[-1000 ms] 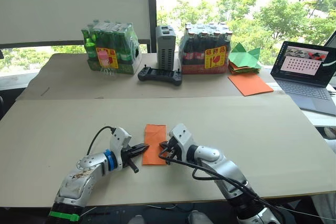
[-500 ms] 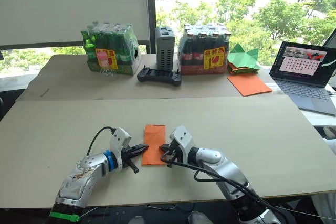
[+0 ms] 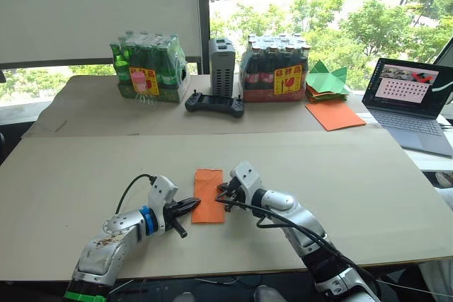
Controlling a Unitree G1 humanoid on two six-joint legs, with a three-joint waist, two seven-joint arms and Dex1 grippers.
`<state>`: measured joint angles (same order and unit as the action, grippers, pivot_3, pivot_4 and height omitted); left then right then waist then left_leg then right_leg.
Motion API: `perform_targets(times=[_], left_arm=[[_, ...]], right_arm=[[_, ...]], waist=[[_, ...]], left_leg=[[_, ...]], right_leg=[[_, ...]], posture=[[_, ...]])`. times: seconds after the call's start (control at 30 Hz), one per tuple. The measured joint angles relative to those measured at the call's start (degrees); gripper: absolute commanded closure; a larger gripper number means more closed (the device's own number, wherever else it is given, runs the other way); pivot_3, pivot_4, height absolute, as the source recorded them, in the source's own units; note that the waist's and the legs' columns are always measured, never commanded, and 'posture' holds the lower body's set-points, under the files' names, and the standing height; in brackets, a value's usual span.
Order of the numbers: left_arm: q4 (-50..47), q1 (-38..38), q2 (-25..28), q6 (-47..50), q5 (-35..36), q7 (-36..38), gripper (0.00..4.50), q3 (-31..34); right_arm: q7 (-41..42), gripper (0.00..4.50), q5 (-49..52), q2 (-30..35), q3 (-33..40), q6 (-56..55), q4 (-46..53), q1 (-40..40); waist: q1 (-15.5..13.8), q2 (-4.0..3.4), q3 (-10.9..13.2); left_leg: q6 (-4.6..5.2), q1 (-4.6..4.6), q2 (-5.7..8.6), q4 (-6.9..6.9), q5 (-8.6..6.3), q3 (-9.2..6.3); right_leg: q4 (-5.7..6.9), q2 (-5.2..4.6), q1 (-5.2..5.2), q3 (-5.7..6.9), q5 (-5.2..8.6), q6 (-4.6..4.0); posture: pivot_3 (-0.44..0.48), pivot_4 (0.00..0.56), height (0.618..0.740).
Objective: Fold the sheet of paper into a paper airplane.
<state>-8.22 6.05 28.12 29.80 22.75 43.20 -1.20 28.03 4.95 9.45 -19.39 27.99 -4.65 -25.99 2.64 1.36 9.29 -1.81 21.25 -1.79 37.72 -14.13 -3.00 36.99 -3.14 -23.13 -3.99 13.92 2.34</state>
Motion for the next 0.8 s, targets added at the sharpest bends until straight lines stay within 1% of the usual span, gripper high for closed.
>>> perform_targets(times=[0.4,0.63,0.8], left_arm=[[0.0,0.0,-0.1,0.2,0.0,0.0,4.50,0.1],[-0.1,0.1,-0.1,0.2,0.0,-0.1,4.50,0.1],[-0.2,0.1,-0.2,0.3,0.0,-0.2,4.50,0.1]], right_arm=[[-2.1,4.47,-1.4,-3.2,1.3,-0.7,-5.6,-3.7],[-3.1,4.47,-1.6,-5.0,2.5,-3.0,-10.3,-6.0],[-4.8,4.47,-1.6,-7.0,4.7,-3.8,-13.3,-7.5]], waist=[[0.0,0.00,0.0],[0.1,0.00,0.0],[0.1,-0.01,0.0]], left_leg=[[0.00,0.00,-0.01,0.00,0.00,0.00],[0.00,0.00,-0.01,-0.01,0.00,0.00],[0.00,0.02,0.00,-0.02,0.00,-0.01]], right_leg=[[0.00,0.00,-0.01,0.00,0.00,0.00],[0.00,0.00,-0.02,0.00,0.00,0.00],[-0.01,0.00,-0.03,0.00,0.00,0.00]], posture=[[0.000,0.150,0.740],[0.000,0.150,0.740],[0.000,0.150,0.740]])
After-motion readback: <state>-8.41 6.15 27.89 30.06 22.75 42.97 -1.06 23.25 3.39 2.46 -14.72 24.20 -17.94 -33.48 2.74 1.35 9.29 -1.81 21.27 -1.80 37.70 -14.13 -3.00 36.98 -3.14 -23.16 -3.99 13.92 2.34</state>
